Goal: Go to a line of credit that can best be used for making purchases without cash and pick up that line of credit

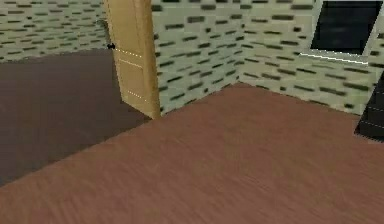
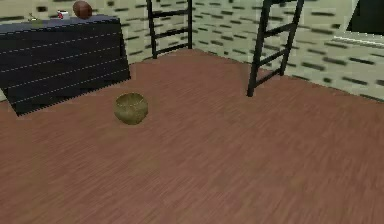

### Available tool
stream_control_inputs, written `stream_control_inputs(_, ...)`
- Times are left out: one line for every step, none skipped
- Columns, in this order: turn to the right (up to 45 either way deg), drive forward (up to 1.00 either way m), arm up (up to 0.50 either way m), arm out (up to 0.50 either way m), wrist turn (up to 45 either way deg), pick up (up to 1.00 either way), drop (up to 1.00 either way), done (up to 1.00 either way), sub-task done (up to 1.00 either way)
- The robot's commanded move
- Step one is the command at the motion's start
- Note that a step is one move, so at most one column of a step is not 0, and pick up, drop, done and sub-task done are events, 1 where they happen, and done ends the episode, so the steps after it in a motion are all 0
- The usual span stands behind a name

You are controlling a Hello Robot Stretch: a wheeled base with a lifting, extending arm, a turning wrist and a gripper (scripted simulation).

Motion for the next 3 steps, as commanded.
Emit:
stream_control_inputs(9.0, 0.00, 0.00, 0.00, 0.0, 0.00, 0.00, 0.00, 0.00)
stream_control_inputs(0.0, 0.10, 0.00, 0.00, 0.0, 0.00, 0.00, 0.00, 0.00)
stream_control_inputs(-45.0, 0.00, 0.00, 0.00, 0.0, 0.00, 0.00, 0.00, 0.00)
